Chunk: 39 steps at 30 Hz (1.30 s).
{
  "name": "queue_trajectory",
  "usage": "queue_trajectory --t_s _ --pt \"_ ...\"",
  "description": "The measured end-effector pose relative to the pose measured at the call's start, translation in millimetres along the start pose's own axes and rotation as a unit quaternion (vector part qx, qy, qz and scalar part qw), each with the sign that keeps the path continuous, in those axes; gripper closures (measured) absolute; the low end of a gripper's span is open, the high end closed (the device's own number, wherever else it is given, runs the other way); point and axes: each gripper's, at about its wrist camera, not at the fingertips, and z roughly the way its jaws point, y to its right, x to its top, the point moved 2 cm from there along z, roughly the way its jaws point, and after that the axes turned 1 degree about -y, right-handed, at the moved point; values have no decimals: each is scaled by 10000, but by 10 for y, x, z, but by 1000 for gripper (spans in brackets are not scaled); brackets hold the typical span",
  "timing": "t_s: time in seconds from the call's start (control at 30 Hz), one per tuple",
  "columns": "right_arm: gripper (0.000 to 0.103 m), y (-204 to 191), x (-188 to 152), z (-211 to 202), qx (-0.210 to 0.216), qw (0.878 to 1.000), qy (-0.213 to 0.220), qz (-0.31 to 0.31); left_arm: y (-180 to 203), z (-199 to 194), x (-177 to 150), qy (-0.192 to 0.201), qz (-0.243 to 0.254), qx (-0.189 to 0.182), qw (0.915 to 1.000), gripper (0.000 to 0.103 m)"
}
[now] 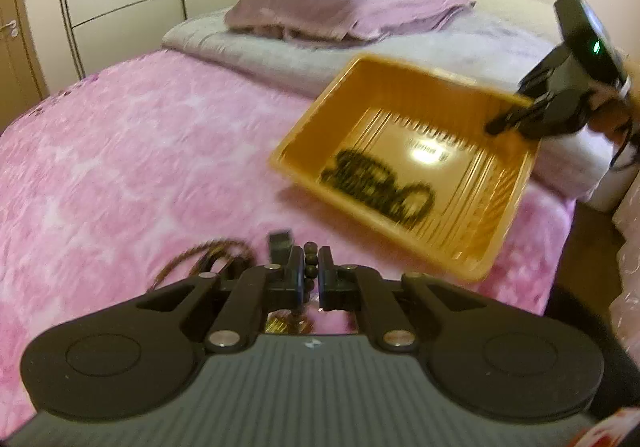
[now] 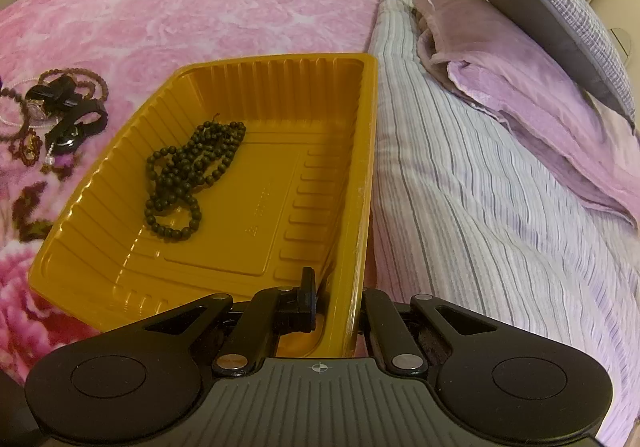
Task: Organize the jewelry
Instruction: 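Carry the bracelet into the tray and open the left gripper, then return the left gripper to the pile and grasp the red bead strand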
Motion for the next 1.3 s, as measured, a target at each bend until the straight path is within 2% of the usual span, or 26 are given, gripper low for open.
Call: queue_trajectory --t_s 0.37,0.73,0.83,1.0,1.13,1.3 --pt "98 -1 -2 -10 24 10000 46 46 554 454 454 214 -20 -501 9985 97" --pt "98 13 -17 -9 65 9999 78 78 893 769 466 47 -95 -881 9961 96" --pt "98 10 -18 -10 62 9999 75 77 841 736 423 65 -264 -960 9950 83" --pt "98 8 -22 -14 64 9999 78 96 536 539 253 99 -513 -603 9968 82" --pt "98 4 -23 -16 62 9999 84 102 143 334 -44 10 -799 8 9968 82" --pt "98 -6 -28 -25 61 9999 74 114 -249 98 -445 -162 -969 758 9923 82"
